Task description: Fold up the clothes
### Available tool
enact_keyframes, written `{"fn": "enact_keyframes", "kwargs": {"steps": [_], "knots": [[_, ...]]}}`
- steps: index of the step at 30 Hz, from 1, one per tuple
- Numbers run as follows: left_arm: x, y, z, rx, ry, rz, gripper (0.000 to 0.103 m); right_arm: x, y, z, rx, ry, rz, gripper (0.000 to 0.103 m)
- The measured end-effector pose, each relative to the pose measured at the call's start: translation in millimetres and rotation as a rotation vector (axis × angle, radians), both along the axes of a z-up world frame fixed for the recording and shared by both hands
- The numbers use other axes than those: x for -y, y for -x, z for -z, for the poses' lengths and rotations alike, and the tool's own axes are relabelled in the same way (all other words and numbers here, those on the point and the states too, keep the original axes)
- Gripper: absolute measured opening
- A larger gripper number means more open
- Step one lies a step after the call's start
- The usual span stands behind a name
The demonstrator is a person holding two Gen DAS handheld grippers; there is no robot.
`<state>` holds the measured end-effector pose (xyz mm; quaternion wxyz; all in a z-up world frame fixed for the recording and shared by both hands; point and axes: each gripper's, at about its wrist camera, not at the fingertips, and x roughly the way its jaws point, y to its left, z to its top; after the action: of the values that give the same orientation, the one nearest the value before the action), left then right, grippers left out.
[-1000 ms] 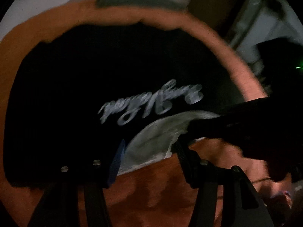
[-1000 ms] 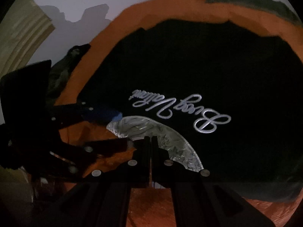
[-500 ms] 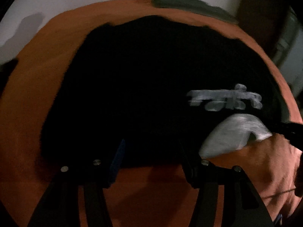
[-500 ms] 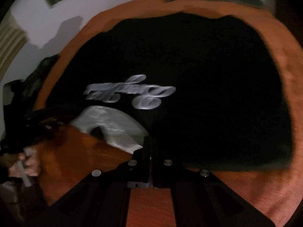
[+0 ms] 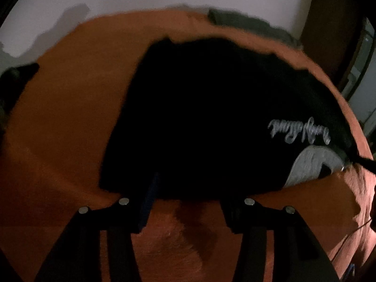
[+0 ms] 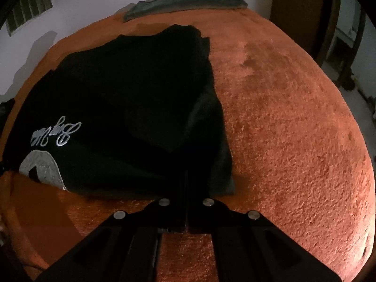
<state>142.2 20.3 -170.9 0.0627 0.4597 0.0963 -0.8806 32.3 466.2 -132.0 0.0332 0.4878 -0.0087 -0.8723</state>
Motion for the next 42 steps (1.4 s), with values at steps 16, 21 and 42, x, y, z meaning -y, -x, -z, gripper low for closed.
{"fn": "enact_keyframes", "kwargs": {"steps": [16,21,42], "knots": [[-29.4,12.7,-28.5,-0.086,0.084,0.062,0.053,38.6,-9.7,-25.5,-0.109,-0.026,-0.208,0.0],[-22.6,32.0,-0.2,0.032,0.118,0.05,0.053,31.4,9.0,-3.7,-0.021,-0.044,-0.171,0.0],[-26.9,24.2,-14.5,0.042,-0.004,0.022,0.059,17.3,16.6,0.0,0.008,-0.004,-0.15,0.006]]}}
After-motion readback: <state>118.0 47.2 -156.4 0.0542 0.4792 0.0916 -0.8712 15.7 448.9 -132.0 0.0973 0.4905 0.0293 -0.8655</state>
